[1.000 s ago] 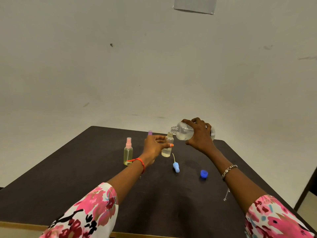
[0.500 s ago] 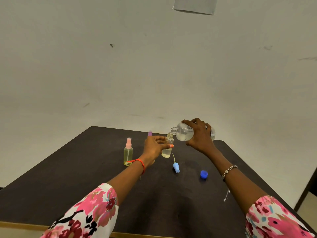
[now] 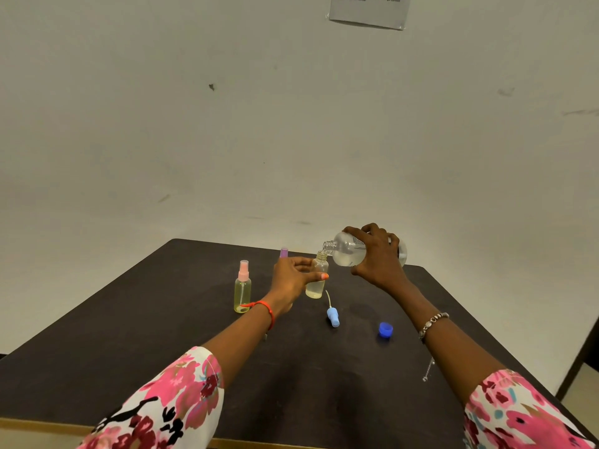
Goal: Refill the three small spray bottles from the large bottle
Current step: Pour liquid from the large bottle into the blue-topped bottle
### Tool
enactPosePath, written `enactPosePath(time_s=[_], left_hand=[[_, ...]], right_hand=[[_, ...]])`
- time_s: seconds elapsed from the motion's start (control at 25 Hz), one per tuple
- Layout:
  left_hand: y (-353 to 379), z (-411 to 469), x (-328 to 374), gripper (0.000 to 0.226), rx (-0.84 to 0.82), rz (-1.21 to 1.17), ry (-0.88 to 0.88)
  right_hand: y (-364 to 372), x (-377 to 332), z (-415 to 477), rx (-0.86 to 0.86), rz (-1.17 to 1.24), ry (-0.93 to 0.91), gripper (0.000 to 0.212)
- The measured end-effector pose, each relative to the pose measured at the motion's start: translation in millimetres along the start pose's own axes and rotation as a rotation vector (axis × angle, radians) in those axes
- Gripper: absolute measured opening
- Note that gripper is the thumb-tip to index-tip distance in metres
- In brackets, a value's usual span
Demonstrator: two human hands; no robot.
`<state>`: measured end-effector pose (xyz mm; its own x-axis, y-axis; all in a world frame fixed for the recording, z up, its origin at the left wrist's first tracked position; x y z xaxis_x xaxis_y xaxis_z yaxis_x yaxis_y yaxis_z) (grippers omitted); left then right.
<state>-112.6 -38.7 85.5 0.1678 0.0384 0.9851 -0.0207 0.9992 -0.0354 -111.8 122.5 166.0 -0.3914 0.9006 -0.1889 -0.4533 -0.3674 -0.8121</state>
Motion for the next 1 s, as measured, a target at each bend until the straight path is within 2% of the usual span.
enactPosePath(time_s=[1.0], left_hand=[[-1.1,-0.5,-2.0,0.046,0.013,0.014,-0.022]], right_hand=[[0.9,-0.6,0.4,-0.004,0.0,0.001,0.076]])
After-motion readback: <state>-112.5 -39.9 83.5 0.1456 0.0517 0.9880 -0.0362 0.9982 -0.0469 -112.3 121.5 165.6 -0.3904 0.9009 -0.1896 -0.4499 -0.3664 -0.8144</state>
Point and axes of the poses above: each hand's wrist, its own z-axis towards the middle knuckle, its own y-axis out of the palm, x = y × z, the point moved 9 cm from there along z, towards the middle knuckle, and after that the axes turned 3 degrees about -x, right-handed, at the moved point
